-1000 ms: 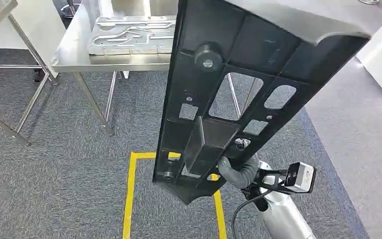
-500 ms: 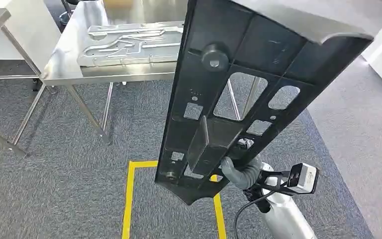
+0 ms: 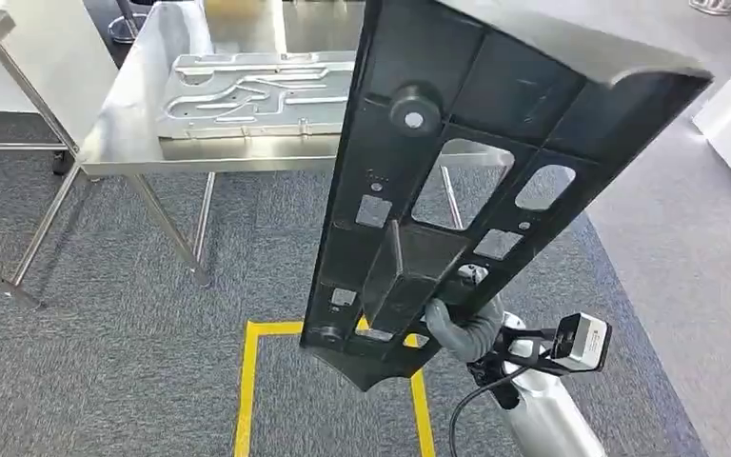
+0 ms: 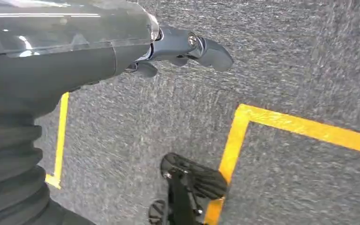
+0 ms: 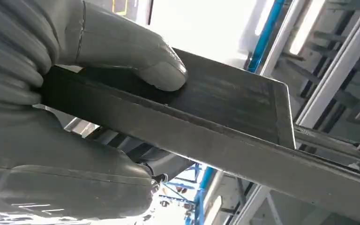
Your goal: Take the parts from the cabinet and place them on the table.
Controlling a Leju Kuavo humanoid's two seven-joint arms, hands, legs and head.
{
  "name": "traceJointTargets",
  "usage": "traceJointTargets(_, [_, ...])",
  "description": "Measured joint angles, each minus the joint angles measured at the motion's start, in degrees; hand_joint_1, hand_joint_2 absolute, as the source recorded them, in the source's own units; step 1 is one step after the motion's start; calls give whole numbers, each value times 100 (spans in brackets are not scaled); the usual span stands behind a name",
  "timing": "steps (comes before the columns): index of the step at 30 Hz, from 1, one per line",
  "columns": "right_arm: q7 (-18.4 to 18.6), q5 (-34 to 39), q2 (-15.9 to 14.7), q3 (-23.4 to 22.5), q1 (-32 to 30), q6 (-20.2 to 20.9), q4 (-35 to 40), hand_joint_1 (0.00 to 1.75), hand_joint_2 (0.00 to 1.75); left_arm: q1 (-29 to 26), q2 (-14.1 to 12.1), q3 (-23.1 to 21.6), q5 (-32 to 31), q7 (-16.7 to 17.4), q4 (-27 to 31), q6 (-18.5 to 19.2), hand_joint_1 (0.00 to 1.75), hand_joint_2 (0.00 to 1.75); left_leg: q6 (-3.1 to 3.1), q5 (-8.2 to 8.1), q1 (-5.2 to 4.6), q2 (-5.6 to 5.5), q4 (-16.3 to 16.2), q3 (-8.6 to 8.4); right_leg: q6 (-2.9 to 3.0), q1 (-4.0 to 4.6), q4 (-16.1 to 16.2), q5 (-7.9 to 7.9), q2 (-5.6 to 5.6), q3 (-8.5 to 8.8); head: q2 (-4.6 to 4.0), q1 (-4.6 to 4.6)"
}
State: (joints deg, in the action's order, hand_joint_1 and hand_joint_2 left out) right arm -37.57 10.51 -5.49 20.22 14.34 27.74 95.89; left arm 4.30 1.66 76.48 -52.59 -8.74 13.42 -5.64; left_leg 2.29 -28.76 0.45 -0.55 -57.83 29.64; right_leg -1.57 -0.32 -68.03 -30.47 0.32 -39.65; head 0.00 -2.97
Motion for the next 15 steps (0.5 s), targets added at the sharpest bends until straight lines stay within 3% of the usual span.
traceJointTargets(2, [0, -63, 0, -2, 4, -28, -2, 175, 175, -1, 9, 2, 0, -2, -2, 2, 0, 175, -27, -121, -9, 1, 27, -116, 143, 56, 930, 826, -9, 246, 0, 2])
traceJointTargets(4, [0, -142, 13, -24, 20, -63, -28, 175, 175, 34, 28, 2, 0, 0, -2, 0, 0, 175, -108, -208, -25, -8, 32, -189, 138, 88, 953, 669, 5, 259, 0, 7])
traceJointTargets(6, [0, -209, 35, -55, 33, -100, -33, 175, 175, 31, 28, 2, 2, -2, -2, 0, 0, 175, -187, -141, -37, 7, 16, -284, 203, 78, 1028, 692, 8, 322, 0, 9])
traceJointTargets(8, [0, -277, 76, -61, 43, -136, -28, 175, 175, 47, 22, 4, 17, -2, -2, 0, 0, 175, -225, -254, -28, 15, -139, -307, 234, 26, 1123, 686, 9, 524, 0, 7])
traceJointTargets(10, [0, -295, 116, -61, 69, -148, -28, 175, 175, 70, 28, 4, 17, -2, -4, 0, 0, 175, -257, -420, -13, 18, -925, 155, 274, 20, 1134, 625, 1, 584, 0, 7])
traceJointTargets(12, [0, -293, 136, -59, 43, -149, -31, 175, 175, 52, 24, 7, 17, 2, -4, 0, 0, 175, -313, -838, -4, 18, -1666, 712, 282, 20, 1130, 541, 4, 650, 0, 7])
traceJointTargets(13, [0, -267, 138, -59, 42, -140, -35, 175, 175, 38, 24, 7, 17, 15, -4, 0, 0, 175, -334, -856, 5, 19, -1724, 847, 278, 18, 1127, 499, 10, 697, 0, 4])
traceJointTargets(14, [2, -245, 138, -55, 43, -127, -46, 175, 175, 30, 24, 7, 17, 20, -4, 0, 0, 175, -340, -714, 19, 19, -1541, 868, 271, 16, 1123, 449, 16, 761, 0, 7])
traceJointTargets(15, [2, -232, 142, -46, 47, -107, -59, 175, 175, 30, 22, 7, 17, 22, -4, 0, 0, 175, -334, -436, 27, 21, -1178, 792, 261, 14, 1119, 397, 17, 828, 0, 7])
